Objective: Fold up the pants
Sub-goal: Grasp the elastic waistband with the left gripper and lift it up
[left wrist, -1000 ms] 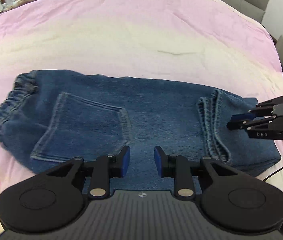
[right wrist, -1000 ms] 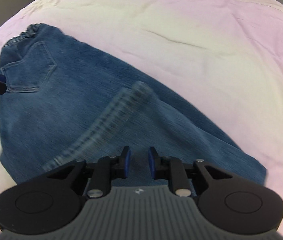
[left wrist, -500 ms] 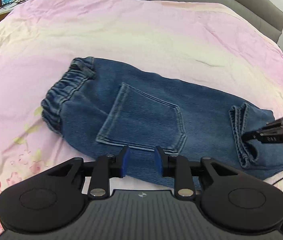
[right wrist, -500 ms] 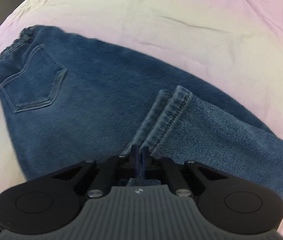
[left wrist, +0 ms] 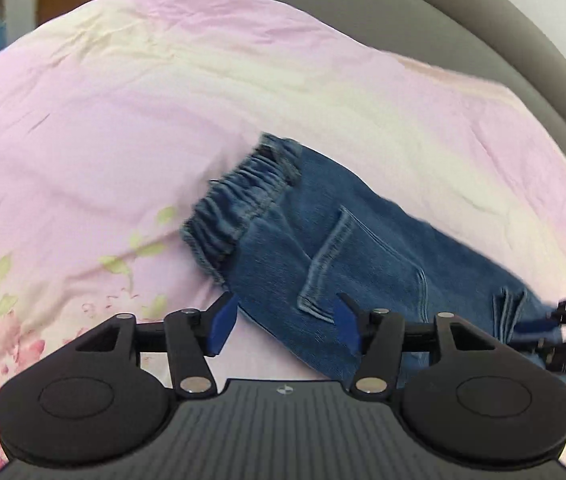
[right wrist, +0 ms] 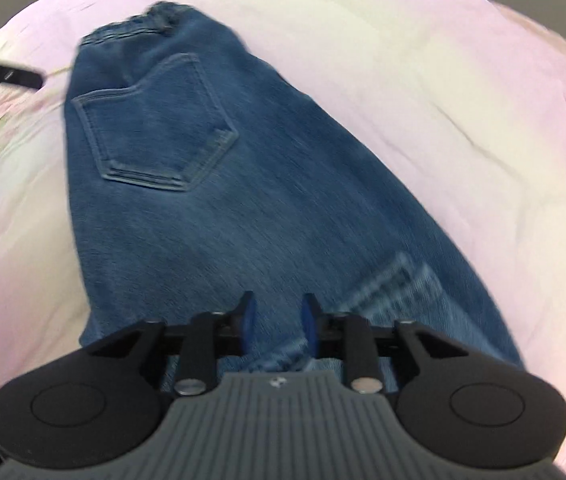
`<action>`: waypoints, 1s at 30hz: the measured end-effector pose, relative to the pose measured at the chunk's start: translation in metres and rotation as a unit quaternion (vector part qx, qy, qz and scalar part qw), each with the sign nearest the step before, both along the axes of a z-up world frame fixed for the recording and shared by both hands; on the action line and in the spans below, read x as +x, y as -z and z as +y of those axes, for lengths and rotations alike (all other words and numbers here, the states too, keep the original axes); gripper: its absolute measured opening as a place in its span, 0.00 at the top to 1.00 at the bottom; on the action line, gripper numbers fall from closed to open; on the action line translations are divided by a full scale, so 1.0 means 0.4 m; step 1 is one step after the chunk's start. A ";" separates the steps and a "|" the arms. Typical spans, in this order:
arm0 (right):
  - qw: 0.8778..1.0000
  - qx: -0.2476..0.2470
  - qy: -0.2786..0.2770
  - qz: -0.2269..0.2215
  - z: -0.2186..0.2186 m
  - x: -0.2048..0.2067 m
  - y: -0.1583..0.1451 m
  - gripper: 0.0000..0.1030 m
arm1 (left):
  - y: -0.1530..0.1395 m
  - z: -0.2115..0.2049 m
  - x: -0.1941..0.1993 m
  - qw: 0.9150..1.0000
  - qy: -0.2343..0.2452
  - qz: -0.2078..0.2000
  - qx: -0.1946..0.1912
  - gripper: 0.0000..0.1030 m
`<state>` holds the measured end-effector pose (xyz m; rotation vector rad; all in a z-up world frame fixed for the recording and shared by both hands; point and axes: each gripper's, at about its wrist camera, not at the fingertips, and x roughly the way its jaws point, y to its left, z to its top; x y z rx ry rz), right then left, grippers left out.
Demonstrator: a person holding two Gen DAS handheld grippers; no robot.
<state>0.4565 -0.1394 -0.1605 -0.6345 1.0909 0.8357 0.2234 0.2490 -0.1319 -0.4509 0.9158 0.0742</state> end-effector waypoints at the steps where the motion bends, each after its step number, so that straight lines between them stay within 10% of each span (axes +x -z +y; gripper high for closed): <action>1: 1.000 -0.007 -0.018 -0.006 0.018 -0.002 -0.001 0.73 | 0.007 0.020 0.001 1.000 -0.016 -0.001 -0.018 0.35; 9: 0.991 -0.081 -0.107 -0.011 0.050 0.017 0.015 0.73 | 0.105 0.115 0.043 0.980 -0.120 0.001 -0.160 0.32; 21: 0.973 -0.121 -0.195 0.007 -0.038 0.035 0.067 0.73 | 0.218 0.116 0.118 0.969 -0.160 0.012 -0.188 0.28; 30: 0.977 -0.107 -0.185 0.019 -0.038 0.061 0.134 0.69 | 0.158 0.090 0.090 0.976 -0.145 -0.023 -0.159 0.52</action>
